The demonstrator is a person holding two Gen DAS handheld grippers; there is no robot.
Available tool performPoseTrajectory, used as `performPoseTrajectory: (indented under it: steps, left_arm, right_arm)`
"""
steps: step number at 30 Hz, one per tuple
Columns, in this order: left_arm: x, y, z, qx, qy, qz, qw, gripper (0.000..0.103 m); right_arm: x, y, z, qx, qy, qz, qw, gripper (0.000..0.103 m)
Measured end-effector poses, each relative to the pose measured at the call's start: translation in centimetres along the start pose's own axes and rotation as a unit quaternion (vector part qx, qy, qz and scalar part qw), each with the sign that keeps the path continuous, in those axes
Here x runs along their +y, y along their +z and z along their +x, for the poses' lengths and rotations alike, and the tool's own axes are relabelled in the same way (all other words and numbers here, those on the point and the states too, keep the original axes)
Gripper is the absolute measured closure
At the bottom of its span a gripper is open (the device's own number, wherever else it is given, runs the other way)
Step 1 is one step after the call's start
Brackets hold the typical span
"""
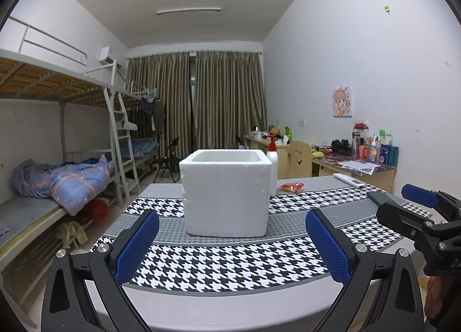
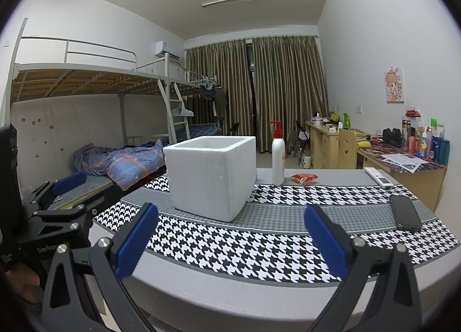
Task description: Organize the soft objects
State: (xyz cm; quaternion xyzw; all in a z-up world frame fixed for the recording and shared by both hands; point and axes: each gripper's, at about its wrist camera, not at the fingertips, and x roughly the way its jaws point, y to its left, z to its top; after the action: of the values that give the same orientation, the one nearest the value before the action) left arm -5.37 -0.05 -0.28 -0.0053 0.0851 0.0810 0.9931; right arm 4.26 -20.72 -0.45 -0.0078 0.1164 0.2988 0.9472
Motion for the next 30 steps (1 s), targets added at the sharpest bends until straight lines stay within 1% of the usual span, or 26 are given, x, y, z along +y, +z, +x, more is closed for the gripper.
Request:
performPoseTrajectory:
  steps: [10, 30]
  left_arm:
    - [-0.05, 0.36, -0.66, -0.011, 0.005, 0.004, 0.9999, 0.001]
    - [0.1, 0.22, -0.27, -0.004, 0.005, 0.007, 1.0, 0.001]
  right_arm:
    - [0.19, 0.1, -0.53, -0.007, 0.001, -0.004, 1.0, 0.001]
    - [0.24, 0.21, -0.39, -0.005, 0.0, -0.007, 1.0, 0.001]
